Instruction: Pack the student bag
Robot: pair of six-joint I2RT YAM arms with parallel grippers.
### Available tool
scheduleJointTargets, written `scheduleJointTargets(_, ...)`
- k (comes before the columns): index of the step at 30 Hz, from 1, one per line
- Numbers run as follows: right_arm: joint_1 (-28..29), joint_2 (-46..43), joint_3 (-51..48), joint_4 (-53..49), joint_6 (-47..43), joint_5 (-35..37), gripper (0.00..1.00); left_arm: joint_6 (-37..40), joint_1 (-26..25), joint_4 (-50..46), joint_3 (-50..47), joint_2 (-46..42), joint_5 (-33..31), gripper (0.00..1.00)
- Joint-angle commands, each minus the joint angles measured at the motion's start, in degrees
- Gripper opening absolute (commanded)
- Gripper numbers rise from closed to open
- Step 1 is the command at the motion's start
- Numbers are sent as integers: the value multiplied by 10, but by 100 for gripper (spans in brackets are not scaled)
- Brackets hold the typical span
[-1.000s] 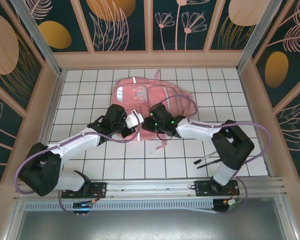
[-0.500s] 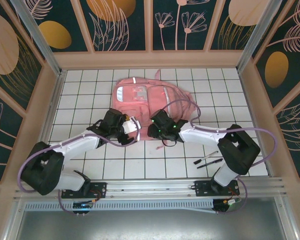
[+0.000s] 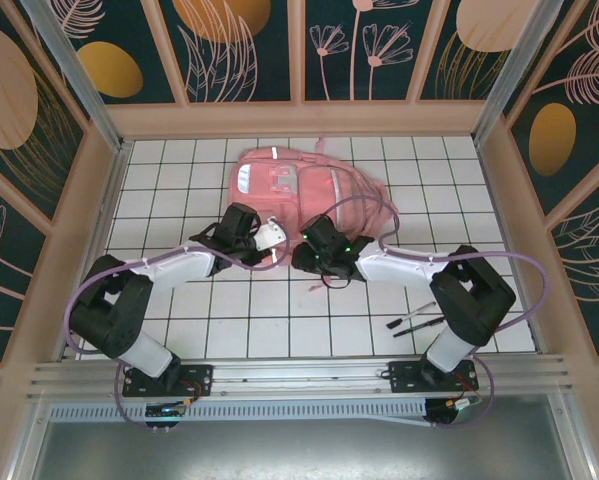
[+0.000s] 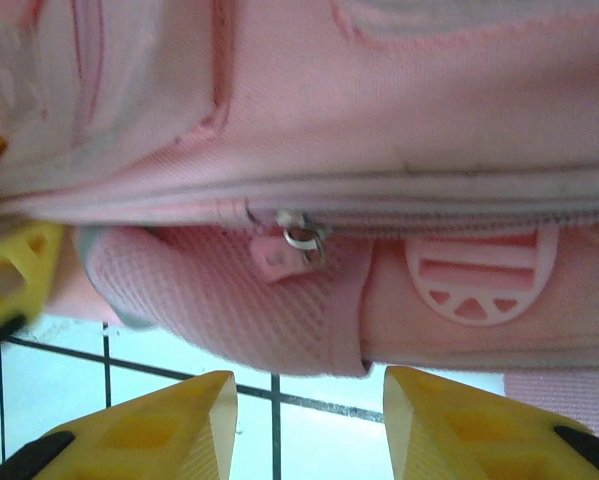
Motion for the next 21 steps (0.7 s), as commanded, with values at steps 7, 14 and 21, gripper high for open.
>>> scheduleJointTargets(7,-3,-26,8,-14,1,44,42,20,14,-67,31,-73,104,63)
scheduleJointTargets(14,-9,-45,-28,31,6,21,43,71,14,-32,16,-23,54,69)
scheduleJointTargets(21,-13,-24,-31,63,10,-6,47,47,14,25,18,31,-24,78)
